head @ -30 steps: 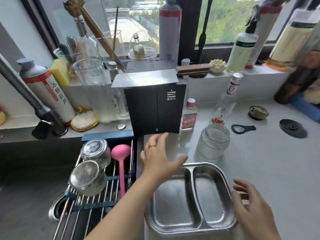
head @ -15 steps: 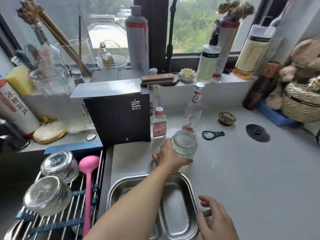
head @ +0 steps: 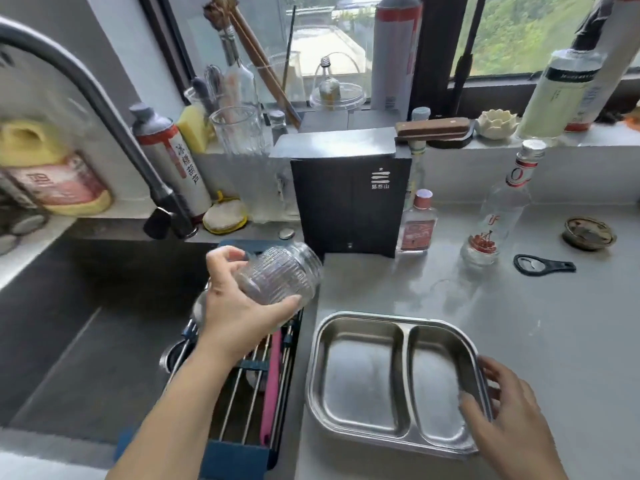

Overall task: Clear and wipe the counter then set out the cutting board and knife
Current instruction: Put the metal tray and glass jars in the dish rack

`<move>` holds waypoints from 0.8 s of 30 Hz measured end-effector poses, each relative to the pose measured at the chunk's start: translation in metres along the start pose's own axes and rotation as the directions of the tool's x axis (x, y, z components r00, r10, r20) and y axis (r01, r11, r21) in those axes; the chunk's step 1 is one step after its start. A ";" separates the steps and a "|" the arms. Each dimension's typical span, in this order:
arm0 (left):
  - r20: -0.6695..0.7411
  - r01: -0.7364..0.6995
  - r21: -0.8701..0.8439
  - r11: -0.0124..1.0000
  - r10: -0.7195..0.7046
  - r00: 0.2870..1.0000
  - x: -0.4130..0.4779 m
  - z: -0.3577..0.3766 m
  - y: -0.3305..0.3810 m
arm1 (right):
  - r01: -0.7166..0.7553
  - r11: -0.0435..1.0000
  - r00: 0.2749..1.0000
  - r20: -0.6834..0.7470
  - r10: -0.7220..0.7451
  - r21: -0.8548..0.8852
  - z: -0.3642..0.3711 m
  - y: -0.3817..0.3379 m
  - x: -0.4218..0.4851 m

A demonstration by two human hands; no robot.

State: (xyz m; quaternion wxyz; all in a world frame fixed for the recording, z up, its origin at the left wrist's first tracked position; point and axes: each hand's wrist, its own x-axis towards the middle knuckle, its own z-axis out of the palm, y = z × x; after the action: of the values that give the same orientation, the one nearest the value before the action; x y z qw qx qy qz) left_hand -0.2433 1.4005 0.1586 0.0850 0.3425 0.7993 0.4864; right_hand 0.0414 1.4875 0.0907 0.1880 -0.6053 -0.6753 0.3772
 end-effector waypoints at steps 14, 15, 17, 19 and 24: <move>0.173 0.058 0.721 0.690 -0.262 0.949 -0.014 -0.052 -0.121 | -0.095 0.995 0.989 -0.112 0.094 -0.008 0.018 -0.012 0.009; 0.202 0.021 0.729 0.684 -0.245 0.948 -0.012 -0.049 -0.124 | -0.103 0.995 0.987 -0.121 0.101 -0.007 0.019 -0.013 0.009; 0.235 -0.029 0.721 0.692 -0.205 0.950 -0.008 -0.045 -0.128 | -0.133 0.991 0.983 -0.130 0.130 -0.017 0.020 -0.012 0.009; 0.249 -0.052 0.693 0.719 -0.171 0.953 -0.005 -0.043 -0.128 | -0.183 0.980 0.977 -0.125 0.173 -0.076 0.020 -0.009 0.013; 0.264 -0.065 0.570 0.819 -0.108 0.958 -0.021 -0.045 -0.132 | -0.150 0.966 0.988 -0.047 0.144 -0.211 0.014 -0.006 0.023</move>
State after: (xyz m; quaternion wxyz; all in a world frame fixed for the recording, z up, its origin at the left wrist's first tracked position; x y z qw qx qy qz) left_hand -0.3097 1.3169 0.0673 0.0976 0.4092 0.8915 0.1680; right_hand 0.0230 1.5057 0.0808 0.1037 -0.6764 -0.6622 0.3055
